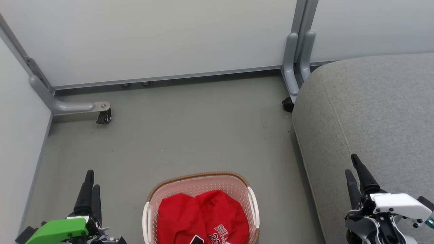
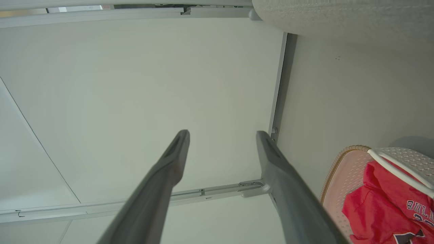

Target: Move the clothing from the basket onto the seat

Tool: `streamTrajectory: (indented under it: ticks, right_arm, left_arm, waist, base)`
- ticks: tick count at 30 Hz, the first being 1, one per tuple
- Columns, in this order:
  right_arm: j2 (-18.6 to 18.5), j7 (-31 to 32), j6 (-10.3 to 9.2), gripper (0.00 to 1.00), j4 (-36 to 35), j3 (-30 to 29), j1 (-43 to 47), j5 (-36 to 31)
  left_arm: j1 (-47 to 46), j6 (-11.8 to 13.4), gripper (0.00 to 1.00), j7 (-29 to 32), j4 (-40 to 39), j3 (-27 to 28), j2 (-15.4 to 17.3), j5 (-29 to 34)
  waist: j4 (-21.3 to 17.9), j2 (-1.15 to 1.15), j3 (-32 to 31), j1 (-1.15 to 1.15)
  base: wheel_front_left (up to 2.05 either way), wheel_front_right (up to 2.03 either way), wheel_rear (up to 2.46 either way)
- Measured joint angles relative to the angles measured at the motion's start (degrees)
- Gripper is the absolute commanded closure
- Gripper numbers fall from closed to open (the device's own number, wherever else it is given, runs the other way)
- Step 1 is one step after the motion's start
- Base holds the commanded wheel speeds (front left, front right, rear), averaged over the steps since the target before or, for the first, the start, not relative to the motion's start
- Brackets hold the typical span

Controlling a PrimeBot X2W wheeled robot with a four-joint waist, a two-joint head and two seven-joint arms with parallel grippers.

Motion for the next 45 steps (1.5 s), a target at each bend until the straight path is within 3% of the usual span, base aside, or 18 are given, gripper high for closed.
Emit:
streamTrajectory:
  ticks: [12,21,33,45]
  right_arm:
    - [-0.1,-3.0,0.0,0.0,-1.9,-2.2,0.0,-12.7]
    - [-0.1,-4.9,0.0,0.0,-6.3,-0.3,0.0,-27.7]
    - [-0.3,-7.3,0.01,0.0,-12.3,1.8,-0.6,-46.5]
    - [-2.2,-9.4,0.01,0.0,-13.8,6.8,-0.8,-60.0]
  left_arm:
    - [0.6,0.0,0.0,-3.1,-0.4,1.9,0.0,4.9]
    - [0.6,0.0,0.0,-5.0,-4.1,4.8,0.1,15.9]
    - [1.4,0.3,0.0,-7.4,-12.0,3.7,0.1,29.1]
    - [3.0,8.0,0.0,-9.5,-16.5,-7.1,0.2,49.5]
  waist:
    - [0.1,0.0,-0.5,0.0]
    - [0.1,0.0,-0.8,0.0]
    - [0.1,0.0,-0.8,0.0]
    - [0.0,0.0,-0.8,0.0]
  base:
    - [0.0,0.0,0.0]
    - [0.0,0.0,0.0]
    - [0.0,0.0,0.0]
    - [0.0,0.0,0.0]
